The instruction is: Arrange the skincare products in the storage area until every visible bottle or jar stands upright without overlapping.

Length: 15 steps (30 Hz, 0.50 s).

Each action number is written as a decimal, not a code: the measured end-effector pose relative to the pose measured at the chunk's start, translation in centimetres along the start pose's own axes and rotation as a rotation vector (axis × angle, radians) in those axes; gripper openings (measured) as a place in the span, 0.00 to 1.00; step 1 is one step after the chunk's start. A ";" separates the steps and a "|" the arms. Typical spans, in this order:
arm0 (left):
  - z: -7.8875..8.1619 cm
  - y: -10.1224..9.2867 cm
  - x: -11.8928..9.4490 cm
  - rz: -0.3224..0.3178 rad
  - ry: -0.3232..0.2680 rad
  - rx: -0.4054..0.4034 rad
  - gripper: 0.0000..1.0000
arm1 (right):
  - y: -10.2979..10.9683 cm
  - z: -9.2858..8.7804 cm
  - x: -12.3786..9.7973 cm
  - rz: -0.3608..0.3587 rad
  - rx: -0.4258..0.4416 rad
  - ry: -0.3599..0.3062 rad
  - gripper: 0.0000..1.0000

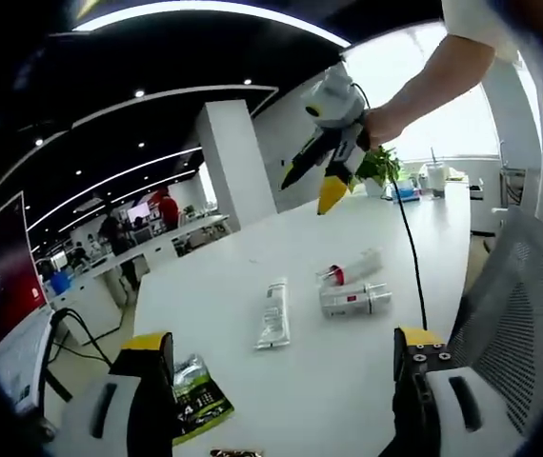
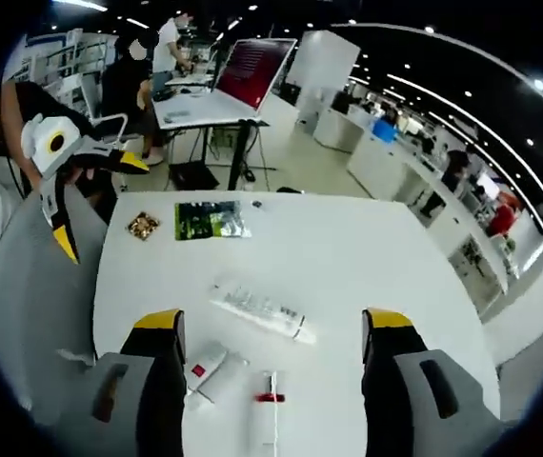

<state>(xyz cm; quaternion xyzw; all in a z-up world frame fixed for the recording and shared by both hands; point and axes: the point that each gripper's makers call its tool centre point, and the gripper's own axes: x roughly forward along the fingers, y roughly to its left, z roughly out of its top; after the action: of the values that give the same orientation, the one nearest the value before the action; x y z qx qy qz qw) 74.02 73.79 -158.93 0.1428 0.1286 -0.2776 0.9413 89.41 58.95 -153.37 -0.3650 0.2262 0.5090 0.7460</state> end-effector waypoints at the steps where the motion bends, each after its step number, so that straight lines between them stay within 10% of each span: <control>1: 0.0 0.0 0.0 0.000 0.001 -0.001 0.99 | -0.2 -0.2 0.2 0.010 -0.018 0.017 0.73; 15: -0.8 0.2 0.2 0.007 0.036 -0.009 0.97 | 0.6 -1.9 6.9 0.255 -0.203 0.215 0.74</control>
<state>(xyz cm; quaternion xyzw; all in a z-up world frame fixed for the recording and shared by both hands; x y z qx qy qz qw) 74.16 74.10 -159.71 0.1441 0.1464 -0.2712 0.9404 91.48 61.71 -159.63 -0.4590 0.2965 0.5779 0.6062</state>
